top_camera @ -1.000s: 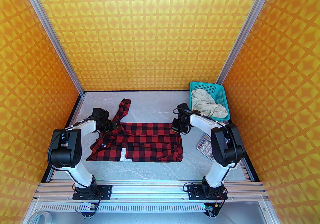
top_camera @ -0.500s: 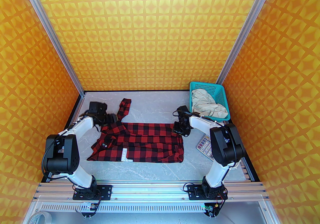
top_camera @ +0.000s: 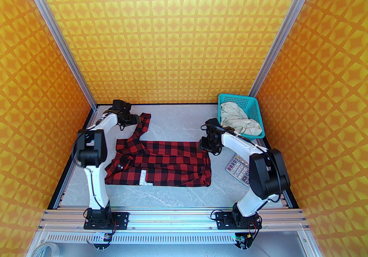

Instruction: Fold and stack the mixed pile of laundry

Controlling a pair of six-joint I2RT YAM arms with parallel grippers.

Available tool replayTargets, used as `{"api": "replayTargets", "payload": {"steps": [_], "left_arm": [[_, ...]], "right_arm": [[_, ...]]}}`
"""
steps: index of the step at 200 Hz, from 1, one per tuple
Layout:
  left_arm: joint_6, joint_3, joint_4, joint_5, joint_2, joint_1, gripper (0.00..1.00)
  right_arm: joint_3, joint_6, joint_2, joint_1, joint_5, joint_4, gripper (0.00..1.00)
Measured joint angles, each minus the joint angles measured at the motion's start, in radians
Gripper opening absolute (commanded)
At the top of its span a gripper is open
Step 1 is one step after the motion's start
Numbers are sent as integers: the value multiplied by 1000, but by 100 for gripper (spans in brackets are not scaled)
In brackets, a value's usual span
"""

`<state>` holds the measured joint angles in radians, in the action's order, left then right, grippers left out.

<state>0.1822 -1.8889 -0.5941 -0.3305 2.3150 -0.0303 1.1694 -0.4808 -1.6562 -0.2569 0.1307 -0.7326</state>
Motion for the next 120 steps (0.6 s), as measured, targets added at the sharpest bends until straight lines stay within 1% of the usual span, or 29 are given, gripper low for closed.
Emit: {"api": "replayTargets", "payload": {"steps": [7, 29, 50, 62, 86, 100, 120], "left_arm": [[0, -45, -21, 0, 35, -5, 53], [2, -167, -69, 0, 131, -17, 33], [14, -200, -91, 5, 165, -24, 9], [26, -196, -87, -5, 159, -23, 0], [30, -87, -34, -19, 79, -26, 0], [35, 17, 2, -23, -29, -32, 0], [47, 159, 69, -25, -243, -58, 0]], "right_arm": [[6, 0, 5, 0, 0, -5, 47], [16, 0, 7, 0, 0, -16, 47], [17, 0, 10, 0, 0, -26, 47], [17, 0, 16, 0, 1, -31, 47], [17, 0, 39, 0, 9, -34, 47], [17, 0, 52, 0, 15, -33, 47], [17, 0, 72, 0, 26, -27, 47]]}}
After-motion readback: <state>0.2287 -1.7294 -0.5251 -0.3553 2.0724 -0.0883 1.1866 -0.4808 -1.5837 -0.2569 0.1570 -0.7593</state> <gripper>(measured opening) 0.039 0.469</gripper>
